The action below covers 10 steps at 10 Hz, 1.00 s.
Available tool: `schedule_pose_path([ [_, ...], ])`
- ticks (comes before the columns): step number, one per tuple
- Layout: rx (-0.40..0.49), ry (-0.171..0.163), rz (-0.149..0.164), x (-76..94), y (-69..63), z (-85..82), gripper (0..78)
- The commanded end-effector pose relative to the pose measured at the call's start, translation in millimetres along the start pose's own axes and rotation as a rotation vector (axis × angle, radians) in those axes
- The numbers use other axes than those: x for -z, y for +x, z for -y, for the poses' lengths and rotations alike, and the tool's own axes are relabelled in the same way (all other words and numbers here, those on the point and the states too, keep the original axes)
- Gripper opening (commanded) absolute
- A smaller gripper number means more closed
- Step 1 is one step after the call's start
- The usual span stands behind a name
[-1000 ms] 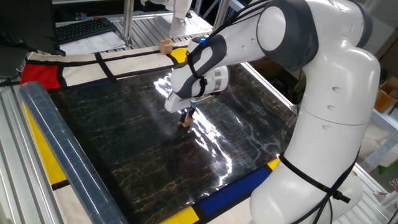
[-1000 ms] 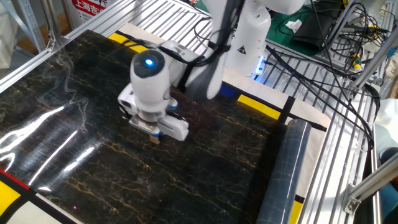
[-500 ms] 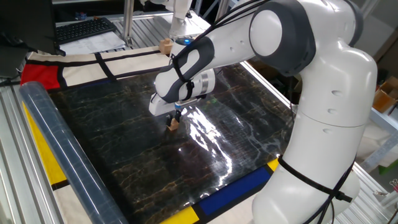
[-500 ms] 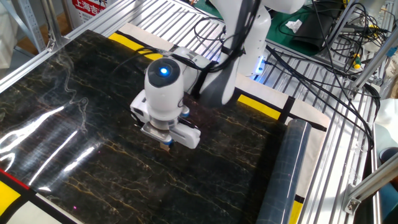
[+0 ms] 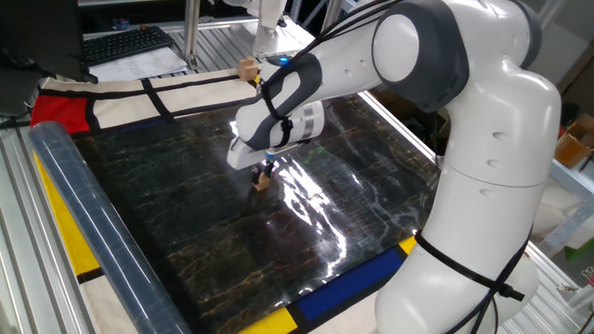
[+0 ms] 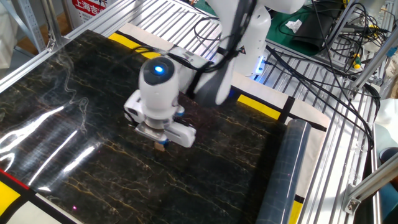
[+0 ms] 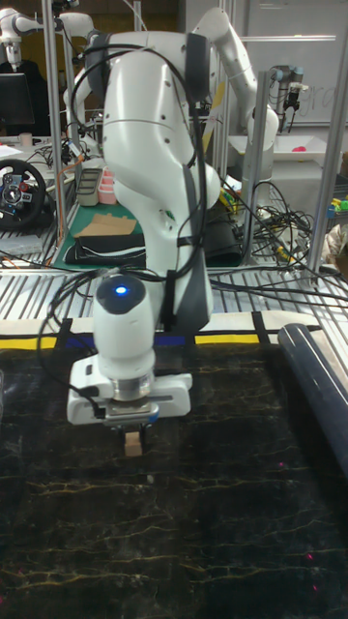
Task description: Hold a small block with the gripper and sweep it from left to right on the table
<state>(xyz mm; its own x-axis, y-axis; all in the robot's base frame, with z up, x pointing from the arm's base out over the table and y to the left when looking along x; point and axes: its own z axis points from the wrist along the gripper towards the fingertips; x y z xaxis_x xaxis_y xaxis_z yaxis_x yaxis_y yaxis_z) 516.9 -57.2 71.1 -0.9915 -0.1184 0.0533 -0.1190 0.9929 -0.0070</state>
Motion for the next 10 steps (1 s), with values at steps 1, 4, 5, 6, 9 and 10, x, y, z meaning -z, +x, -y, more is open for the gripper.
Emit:
schedule_pose_path([
  [1, 0.042, 0.003, 0.003, -9.2, 1.4, 60.5, 1.2],
  [4, 0.019, -0.003, 0.01, -14.8, 5.5, 35.8, 1.2],
  [5, 0.001, -0.003, 0.009, -14.9, 6.9, 21.2, 1.2],
  [6, -0.009, -0.003, 0.009, -14.5, 7.8, 13.1, 1.2],
  [9, -0.075, -0.004, 0.007, -16.9, 20.3, -36.0, 1.2],
  [10, -0.08, -0.004, 0.007, -17.9, 21.8, -40.1, 1.2],
])
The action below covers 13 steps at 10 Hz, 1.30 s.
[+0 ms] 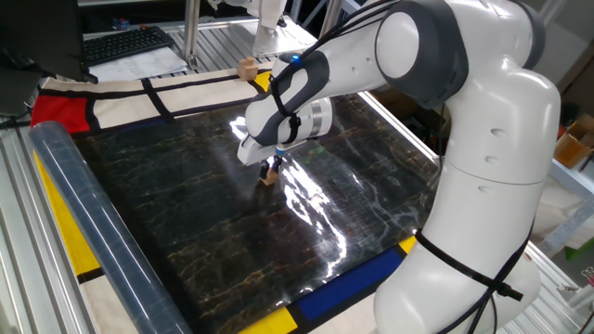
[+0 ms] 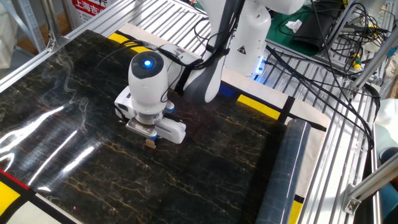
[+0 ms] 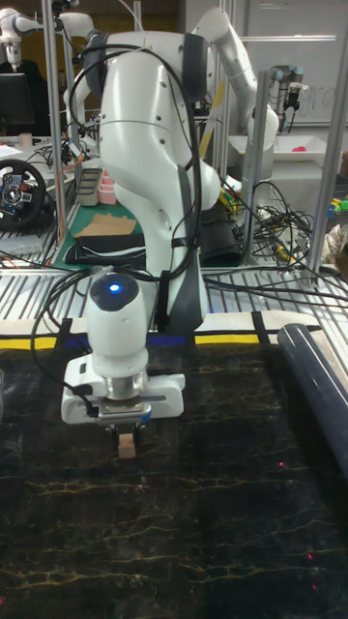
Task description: Hold a small block with the gripper and sweep it from left to right on the table
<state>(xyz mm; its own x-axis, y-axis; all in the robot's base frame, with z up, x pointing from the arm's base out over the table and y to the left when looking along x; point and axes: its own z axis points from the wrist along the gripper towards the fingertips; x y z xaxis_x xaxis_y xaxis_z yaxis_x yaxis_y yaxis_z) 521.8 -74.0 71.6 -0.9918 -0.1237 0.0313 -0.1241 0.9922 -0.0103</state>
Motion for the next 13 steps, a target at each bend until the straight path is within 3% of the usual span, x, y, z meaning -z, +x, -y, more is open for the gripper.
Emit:
schedule_pose_path([
  [1, -0.107, -0.02, -0.014, -22.5, 32.2, -77.1, 1.2],
  [4, -0.122, -0.03, -0.027, -18.8, 35.5, -98.6, 1.2],
  [11, -0.152, -0.037, -0.036, -8.5, 38.2, -114.4, 1.2],
  [13, -0.171, -0.049, -0.044, 5.2, 40.5, -125.0, 1.2],
])
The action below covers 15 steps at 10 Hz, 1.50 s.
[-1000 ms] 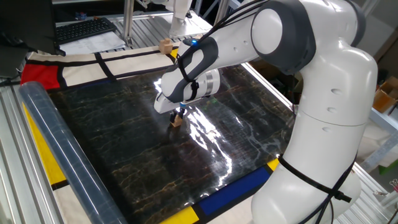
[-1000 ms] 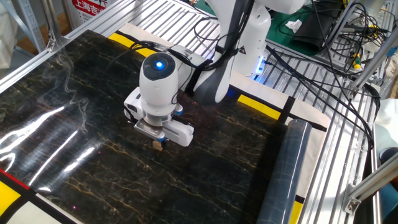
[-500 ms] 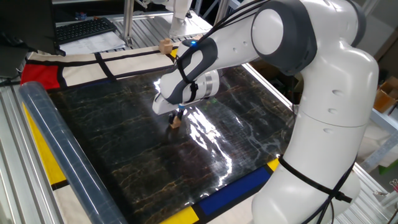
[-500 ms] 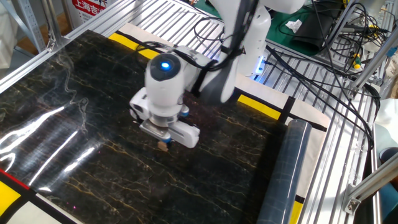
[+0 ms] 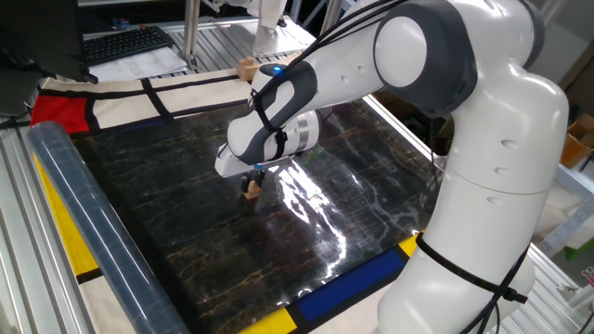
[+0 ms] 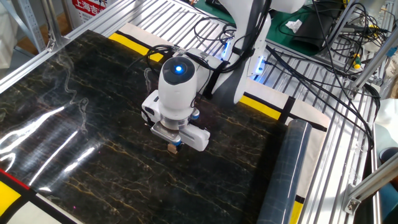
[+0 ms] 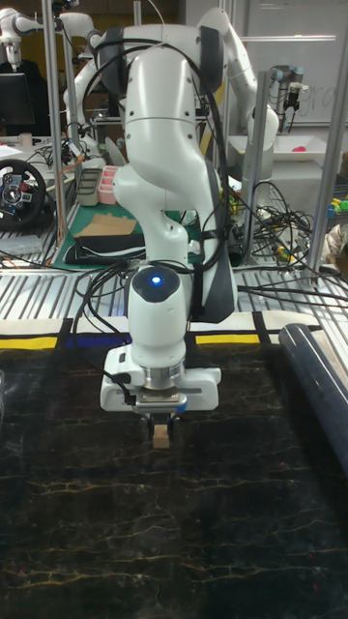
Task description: Hold a small block with the gripper and sweep it from left to right on the table
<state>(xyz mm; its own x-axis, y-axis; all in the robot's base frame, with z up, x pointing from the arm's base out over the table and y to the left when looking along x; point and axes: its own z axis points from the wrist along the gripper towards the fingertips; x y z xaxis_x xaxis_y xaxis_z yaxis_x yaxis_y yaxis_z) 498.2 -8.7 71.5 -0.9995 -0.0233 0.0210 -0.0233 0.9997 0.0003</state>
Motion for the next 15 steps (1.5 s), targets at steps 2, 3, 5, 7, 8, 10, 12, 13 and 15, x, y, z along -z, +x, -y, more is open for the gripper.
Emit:
schedule_pose_path([
  [2, -0.072, -0.036, -0.058, 13.2, 32.2, -56.0, 1.2],
  [3, -0.073, -0.036, -0.058, 14.6, 32.3, -55.9, 1.2],
  [5, -0.073, -0.037, -0.058, 16.0, 32.6, -56.0, 1.2],
  [7, -0.081, -0.036, -0.058, 16.1, 32.6, -56.0, 1.2],
  [8, -0.083, -0.035, -0.059, 16.0, 32.6, -55.9, 1.2],
  [10, -0.074, -0.023, -0.059, 10.4, 28.9, -47.0, 1.2],
  [12, -0.038, -0.026, -0.052, -0.2, 19.8, -24.6, 1.2],
  [13, -0.02, -0.026, -0.051, -1.3, 15.3, -13.8, 1.2],
  [15, -0.002, -0.025, -0.053, 1.2, 10.5, -3.6, 1.2],
])
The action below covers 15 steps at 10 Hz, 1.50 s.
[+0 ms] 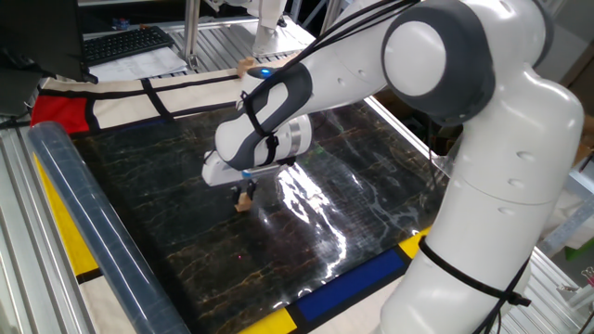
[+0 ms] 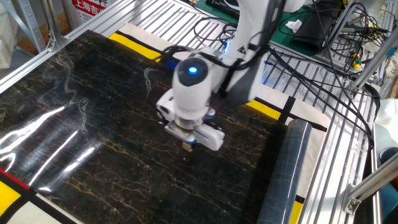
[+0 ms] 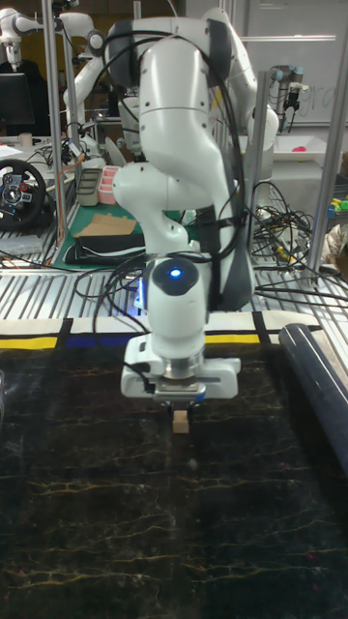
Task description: Hold a small block with the gripper and sweep it from left to right on the table
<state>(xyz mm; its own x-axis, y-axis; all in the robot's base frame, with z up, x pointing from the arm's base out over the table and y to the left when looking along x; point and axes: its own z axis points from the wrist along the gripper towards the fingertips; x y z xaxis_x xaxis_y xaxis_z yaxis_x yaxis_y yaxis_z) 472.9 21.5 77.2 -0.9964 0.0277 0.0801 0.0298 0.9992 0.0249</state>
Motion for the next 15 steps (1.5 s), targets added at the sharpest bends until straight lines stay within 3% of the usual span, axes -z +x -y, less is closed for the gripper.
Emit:
schedule_pose_path([
  [1, 0.055, 0.009, 0.003, -0.8, -17.6, 29.2, 1.2],
  [8, 0.062, 0.001, -0.001, -3.8, -17.4, 25.4, 1.2],
  [12, 0.077, 0.018, 0.001, -3.8, -17.4, 25.4, 1.2],
  [14, 0.111, 0.059, 0.002, -3.8, -17.4, 25.4, 1.2],
  [15, 0.117, 0.06, 0.004, -3.8, -17.4, 25.4, 1.2],
])
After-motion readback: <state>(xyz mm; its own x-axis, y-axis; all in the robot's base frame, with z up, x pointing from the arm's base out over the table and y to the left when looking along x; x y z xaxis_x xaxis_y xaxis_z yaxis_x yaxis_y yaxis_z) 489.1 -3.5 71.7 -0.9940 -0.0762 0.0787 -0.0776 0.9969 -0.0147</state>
